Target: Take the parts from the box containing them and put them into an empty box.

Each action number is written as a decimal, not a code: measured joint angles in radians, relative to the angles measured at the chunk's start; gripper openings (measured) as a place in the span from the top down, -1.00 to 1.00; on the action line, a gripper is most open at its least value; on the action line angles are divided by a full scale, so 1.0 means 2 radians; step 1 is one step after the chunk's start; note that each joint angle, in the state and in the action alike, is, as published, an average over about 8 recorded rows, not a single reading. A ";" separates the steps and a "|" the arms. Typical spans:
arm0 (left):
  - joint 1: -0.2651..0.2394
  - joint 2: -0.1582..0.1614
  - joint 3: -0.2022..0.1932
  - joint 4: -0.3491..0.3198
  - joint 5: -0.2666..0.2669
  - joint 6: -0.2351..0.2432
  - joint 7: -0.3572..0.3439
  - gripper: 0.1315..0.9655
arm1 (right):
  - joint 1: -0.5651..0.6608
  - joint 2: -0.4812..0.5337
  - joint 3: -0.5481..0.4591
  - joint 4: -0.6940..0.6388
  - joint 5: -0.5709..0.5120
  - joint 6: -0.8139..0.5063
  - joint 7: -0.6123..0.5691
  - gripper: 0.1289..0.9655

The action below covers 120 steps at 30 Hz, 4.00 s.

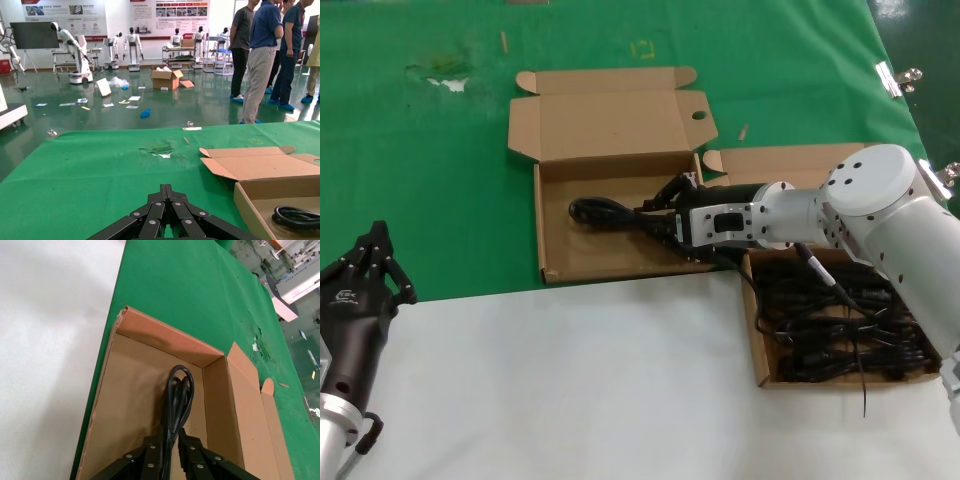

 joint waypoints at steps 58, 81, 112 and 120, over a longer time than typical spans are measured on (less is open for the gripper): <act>0.000 0.000 0.000 0.000 0.000 0.000 0.000 0.98 | -0.289 0.149 0.116 0.459 -0.051 0.148 0.505 -0.97; 0.000 0.000 0.000 0.000 0.000 0.000 0.000 0.59 | -0.336 0.134 0.138 0.488 -0.006 0.189 0.488 -1.00; 0.000 0.000 0.000 0.000 0.000 0.000 0.000 -0.75 | -0.434 0.101 0.184 0.549 0.091 0.275 0.452 -1.00; 0.000 0.000 0.000 0.000 0.000 0.000 0.000 -0.92 | -0.460 0.092 0.196 0.564 0.116 0.297 0.443 -1.00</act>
